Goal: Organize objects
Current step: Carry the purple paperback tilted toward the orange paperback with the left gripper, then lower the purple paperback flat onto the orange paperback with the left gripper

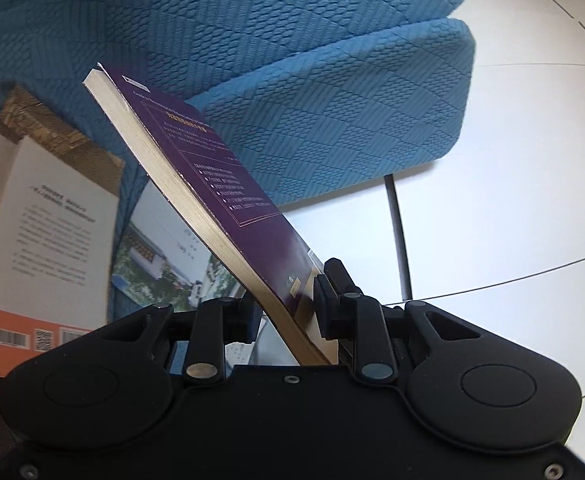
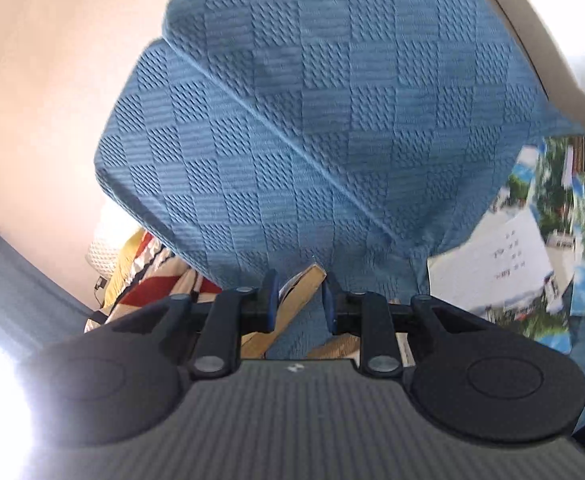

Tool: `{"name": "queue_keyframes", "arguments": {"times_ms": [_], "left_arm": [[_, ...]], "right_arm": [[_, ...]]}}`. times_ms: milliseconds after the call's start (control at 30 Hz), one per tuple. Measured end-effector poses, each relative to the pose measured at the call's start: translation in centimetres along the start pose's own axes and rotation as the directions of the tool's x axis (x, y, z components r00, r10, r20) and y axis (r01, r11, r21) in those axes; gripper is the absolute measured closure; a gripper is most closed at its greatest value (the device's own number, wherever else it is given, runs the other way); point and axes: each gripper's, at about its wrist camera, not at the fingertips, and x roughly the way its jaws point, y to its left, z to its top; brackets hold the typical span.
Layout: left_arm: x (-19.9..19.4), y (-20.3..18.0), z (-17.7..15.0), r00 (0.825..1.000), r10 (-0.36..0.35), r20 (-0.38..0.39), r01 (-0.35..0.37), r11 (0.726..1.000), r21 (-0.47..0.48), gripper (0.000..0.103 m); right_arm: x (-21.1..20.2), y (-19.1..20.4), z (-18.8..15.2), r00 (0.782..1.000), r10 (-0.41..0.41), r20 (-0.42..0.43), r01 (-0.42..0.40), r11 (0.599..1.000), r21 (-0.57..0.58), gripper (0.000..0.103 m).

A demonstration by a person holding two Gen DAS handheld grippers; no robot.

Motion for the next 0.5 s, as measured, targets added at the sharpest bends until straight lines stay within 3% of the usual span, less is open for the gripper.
{"name": "queue_keyframes", "arguments": {"times_ms": [200,500], "left_arm": [[0.1,3.7,-0.1,0.999,0.04,-0.019,-0.041,0.999,-0.034,0.078],[0.4,9.2,-0.7,0.989,0.141,-0.047,-0.146,0.982,-0.119,0.076]], "right_arm": [[1.8,-1.4,-2.6,0.999,-0.042,-0.03,0.043,0.999,0.022,0.077],[4.1,-2.4,-6.4,0.984,-0.149,-0.093,0.144,0.988,-0.063,0.076]]}}
